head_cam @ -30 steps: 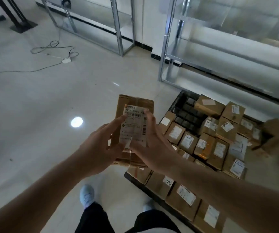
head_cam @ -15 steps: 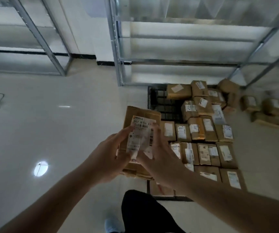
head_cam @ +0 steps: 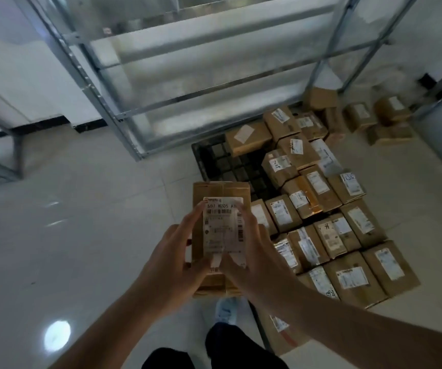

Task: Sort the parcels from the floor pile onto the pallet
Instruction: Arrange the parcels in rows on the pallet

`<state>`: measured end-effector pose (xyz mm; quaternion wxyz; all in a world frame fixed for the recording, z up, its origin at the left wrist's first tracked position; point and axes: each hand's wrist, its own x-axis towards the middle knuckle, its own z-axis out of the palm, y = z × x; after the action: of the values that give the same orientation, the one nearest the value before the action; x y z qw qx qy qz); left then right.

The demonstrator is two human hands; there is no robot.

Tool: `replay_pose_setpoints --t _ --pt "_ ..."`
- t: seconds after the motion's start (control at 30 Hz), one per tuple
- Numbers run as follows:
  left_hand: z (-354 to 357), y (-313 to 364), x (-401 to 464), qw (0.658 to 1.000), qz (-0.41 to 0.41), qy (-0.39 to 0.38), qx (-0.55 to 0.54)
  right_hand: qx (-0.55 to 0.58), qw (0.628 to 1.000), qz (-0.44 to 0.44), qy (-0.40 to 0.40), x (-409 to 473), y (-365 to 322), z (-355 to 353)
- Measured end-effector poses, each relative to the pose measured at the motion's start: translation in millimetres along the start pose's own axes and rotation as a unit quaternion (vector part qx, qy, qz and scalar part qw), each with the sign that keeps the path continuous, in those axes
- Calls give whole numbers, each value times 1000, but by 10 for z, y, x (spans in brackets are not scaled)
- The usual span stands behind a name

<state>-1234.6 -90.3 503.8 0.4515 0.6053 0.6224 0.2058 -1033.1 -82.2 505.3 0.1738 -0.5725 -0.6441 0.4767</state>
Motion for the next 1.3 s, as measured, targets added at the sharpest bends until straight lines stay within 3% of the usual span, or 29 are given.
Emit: replay_pose_setpoints --t 0.27,0.47,0.6,0.9,1.1,1.3 --pt "166 -278 1941 996 -10 0 -84 61 990 81 102 1502 670 -284" --pt "532 -775 3568 976 -39 -69 -201 52 968 190 157 2755 1315 -292" --pt "809 -1212 4612 959 -86 -127 -237 48 956 232 171 3597 1845 -287" --pt "1613 -2084 6159 950 -127 -159 -236 -3 945 271 181 4913 3251 -139" --pt "1988 -2547 6941 967 -131 -162 -147 153 907 314 237 5490 3914 49" --pt "2042 -2680 7570 965 -106 -222 -92 331 855 340 210 5901 4144 160"
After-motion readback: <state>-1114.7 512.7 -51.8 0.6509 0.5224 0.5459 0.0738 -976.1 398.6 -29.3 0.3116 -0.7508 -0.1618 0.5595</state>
